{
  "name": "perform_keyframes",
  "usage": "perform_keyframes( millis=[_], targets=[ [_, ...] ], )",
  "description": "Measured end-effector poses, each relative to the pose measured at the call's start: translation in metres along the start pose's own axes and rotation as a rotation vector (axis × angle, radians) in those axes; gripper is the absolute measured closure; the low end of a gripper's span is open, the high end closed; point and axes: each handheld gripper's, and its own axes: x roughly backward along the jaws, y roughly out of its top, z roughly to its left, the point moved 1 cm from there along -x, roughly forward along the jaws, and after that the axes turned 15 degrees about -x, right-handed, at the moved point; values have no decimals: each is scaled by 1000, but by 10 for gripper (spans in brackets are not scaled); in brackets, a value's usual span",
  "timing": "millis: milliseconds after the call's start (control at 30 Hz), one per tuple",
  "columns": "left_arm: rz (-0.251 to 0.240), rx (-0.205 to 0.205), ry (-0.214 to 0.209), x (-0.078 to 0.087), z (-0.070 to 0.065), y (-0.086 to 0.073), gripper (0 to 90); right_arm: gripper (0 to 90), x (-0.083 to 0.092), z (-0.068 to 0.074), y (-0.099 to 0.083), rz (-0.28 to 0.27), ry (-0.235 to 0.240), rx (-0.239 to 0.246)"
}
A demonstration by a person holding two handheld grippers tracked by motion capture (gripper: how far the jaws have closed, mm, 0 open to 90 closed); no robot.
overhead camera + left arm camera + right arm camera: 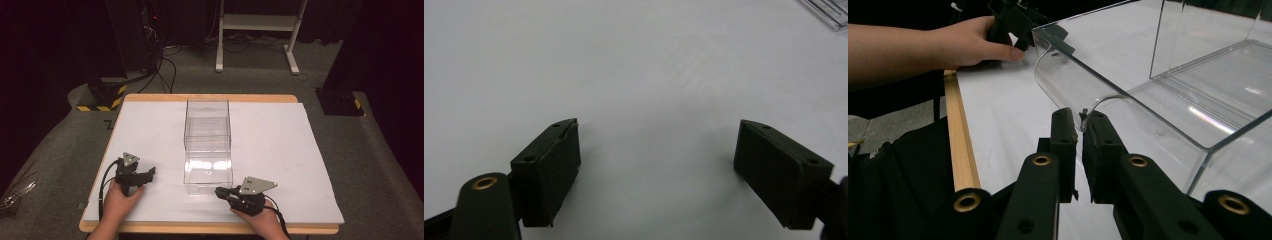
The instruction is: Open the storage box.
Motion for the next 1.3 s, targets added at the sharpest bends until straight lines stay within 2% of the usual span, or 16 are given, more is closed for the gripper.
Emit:
perform_keyframes(
  millis=[200,367,667,1000,1300],
  targets=[
    [0,0,0,0,0,0,189,792,4,-1,2,-19,-10,-1],
    [0,0,0,0,0,0,189,791,10,-3,4,-39,-15,-3],
    [0,0,0,0,0,0,189,795,20,-2,10,-78,-30,25],
    [0,0,0,0,0,0,189,783,26,-2,20,-133,-34,22],
    [0,0,1,0,0,0,189,743,33,-12,28,-189,-82,-5]
  ],
)
